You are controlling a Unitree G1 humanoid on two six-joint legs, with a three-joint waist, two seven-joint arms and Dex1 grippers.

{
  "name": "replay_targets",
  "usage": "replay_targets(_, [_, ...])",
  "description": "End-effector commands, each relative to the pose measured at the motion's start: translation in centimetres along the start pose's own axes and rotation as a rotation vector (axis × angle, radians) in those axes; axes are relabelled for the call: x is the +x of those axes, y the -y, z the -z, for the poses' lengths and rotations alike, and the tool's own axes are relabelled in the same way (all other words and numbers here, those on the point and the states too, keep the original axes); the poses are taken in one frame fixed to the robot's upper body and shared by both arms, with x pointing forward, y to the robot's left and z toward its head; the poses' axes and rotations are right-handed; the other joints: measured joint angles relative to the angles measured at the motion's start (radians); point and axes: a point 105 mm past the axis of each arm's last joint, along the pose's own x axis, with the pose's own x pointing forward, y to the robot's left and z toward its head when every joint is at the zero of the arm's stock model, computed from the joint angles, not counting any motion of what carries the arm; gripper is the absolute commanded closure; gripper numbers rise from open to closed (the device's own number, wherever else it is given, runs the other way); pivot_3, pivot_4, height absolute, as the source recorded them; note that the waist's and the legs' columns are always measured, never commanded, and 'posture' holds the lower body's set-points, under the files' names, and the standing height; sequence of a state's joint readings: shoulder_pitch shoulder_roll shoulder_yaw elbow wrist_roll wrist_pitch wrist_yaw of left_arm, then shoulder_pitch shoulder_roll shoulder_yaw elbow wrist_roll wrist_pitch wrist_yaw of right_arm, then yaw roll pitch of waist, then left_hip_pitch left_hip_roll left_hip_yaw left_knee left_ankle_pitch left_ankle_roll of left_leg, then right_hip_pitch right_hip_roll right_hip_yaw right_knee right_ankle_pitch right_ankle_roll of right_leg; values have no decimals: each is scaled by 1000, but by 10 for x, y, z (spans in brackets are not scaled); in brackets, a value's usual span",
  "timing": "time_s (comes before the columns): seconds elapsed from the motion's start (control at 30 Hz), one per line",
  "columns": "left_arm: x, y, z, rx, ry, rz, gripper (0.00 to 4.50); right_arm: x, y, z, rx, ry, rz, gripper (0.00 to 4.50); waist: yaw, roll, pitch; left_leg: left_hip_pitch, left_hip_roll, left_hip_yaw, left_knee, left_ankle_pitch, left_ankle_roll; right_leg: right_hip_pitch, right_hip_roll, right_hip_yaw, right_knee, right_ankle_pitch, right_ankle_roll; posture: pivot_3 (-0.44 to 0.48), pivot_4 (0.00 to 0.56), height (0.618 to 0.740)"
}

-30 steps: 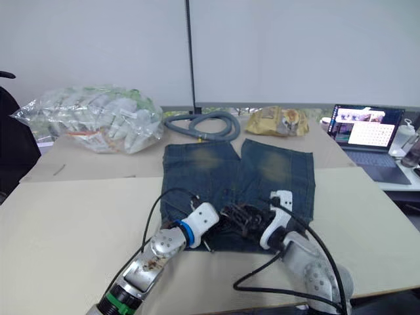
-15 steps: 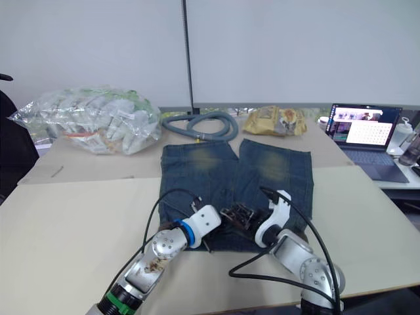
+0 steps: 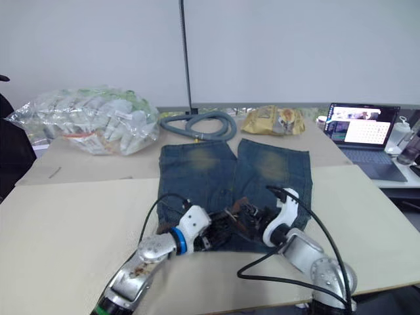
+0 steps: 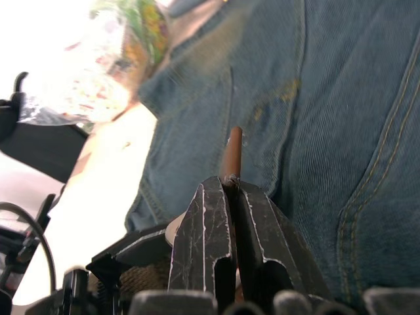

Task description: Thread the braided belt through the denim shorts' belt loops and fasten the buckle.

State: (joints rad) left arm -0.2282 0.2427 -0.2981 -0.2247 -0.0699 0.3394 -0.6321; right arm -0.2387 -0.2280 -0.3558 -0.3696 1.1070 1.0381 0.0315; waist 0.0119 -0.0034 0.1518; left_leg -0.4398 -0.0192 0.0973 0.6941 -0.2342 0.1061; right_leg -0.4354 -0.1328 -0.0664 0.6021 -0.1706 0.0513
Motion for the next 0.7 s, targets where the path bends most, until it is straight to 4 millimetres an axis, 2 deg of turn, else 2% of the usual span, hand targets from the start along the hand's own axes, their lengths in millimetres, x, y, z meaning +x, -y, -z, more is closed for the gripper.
replay_targets(0.03, [-20,-4,-3,-34,16,33,760,-19,-6,-25,-72,74,-46,4500,2,0,0,0,0,0,0,0,0,0,0,0,0,0,0,0,150,740])
replay_targets(0.2, [-37,-7,-6,-62,24,93,760,-50,2,-47,-185,47,-53,4500,7,0,0,0,-1,-1,0,-1,1,-1,0,-1,-2,0,0,0,150,740])
replay_targets(0.33, [-49,-17,-22,-97,98,140,760,-61,-13,-64,-267,34,-105,4500,1,0,0,0,1,0,0,-1,2,3,0,0,-5,0,0,0,150,740])
replay_targets(0.4, [-55,-17,-31,-115,136,132,760,-69,-20,-69,-292,38,-122,4500,1,0,0,0,1,0,0,-1,2,3,1,0,-5,0,0,0,150,740])
replay_targets(0.47, [-58,-27,-40,-111,161,101,760,-70,-28,-80,-313,66,-130,4500,2,0,0,0,1,-1,0,-1,2,4,1,0,-6,0,0,0,150,740])
replay_targets(0.57, [-50,-34,-58,-104,220,67,760,-68,-42,-84,-297,91,-168,4500,10,0,0,0,1,-1,0,-1,2,5,1,-1,-7,0,1,0,150,740])
replay_targets(0.63, [-37,-30,-69,-116,257,87,760,-61,-51,-80,-269,96,-191,4500,19,0,0,0,1,-2,1,-1,2,7,0,-1,-7,0,1,0,150,740])
replay_targets(0.7, [-18,-18,-72,-152,267,107,760,-53,-55,-76,-230,106,-183,4500,20,0,0,0,0,-2,2,-2,3,8,0,-1,-8,0,1,0,150,740])
